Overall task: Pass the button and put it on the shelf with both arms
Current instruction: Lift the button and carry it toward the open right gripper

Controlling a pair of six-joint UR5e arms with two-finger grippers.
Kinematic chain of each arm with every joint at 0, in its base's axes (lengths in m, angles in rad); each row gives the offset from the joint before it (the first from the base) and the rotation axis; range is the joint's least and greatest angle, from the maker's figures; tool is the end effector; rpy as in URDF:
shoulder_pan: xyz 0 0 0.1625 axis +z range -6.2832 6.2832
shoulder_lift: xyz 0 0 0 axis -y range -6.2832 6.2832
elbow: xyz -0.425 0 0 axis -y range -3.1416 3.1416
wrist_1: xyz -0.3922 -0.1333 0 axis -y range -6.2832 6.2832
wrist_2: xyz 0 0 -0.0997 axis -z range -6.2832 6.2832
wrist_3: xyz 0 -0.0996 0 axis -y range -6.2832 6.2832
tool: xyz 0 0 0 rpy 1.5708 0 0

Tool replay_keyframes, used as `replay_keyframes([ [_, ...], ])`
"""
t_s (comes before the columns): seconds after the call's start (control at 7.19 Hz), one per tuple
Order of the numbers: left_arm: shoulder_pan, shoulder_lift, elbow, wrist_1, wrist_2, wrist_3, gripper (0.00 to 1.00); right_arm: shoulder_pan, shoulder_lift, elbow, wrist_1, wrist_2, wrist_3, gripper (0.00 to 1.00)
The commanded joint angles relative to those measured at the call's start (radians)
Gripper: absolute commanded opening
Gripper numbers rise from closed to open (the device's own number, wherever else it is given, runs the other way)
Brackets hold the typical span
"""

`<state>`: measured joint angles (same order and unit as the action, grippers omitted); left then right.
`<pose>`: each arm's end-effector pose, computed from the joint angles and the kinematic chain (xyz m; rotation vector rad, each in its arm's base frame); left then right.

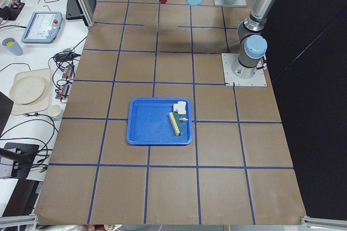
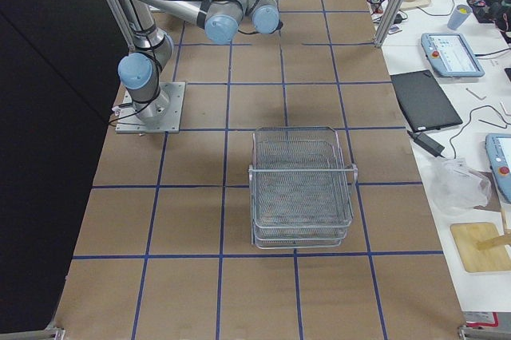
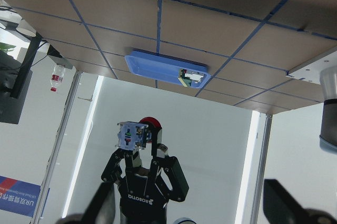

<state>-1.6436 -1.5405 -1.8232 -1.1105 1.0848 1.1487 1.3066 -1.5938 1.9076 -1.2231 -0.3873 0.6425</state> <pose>-0.2148 -0.4730 0.4389 -1.6588 -2.2260 0.6376 0.1083 -0.4632 0.3754 1.2430 1.5366 0.8928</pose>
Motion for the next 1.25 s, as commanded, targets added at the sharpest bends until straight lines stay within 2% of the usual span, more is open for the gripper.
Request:
replay_keyframes([
  [0.0, -0.111, -0.009, -0.004, 0.095, 0.013, -0.152, 0.13, 0.014, 0.029, -0.001, -0.005, 0.07, 0.11, 1.0],
  [0.28, -0.139, -0.026, -0.005, 0.141, 0.035, -0.164, 0.13, 0.014, 0.031, -0.015, -0.015, 0.071, 0.131, 1.0],
  [0.42, -0.162, -0.027, -0.005, 0.155, 0.035, -0.164, 0.13, 0.019, 0.047, -0.019, -0.115, 0.062, 0.129, 1.0],
  [0.56, -0.169, -0.026, -0.005, 0.158, 0.035, -0.164, 0.13, 0.048, 0.06, -0.021, -0.162, 0.062, 0.185, 1.0],
  [0.7, -0.177, -0.027, -0.007, 0.158, 0.035, -0.164, 0.13, 0.095, 0.058, -0.022, -0.206, 0.024, 0.206, 1.0],
  [0.83, -0.194, -0.026, -0.005, 0.158, 0.037, -0.164, 0.13, 0.103, 0.058, -0.027, -0.219, -0.048, 0.26, 1.0],
  [1.11, -0.199, -0.03, -0.007, 0.158, 0.04, -0.164, 0.13, 0.108, 0.06, -0.027, -0.377, -0.061, 0.429, 1.0],
])
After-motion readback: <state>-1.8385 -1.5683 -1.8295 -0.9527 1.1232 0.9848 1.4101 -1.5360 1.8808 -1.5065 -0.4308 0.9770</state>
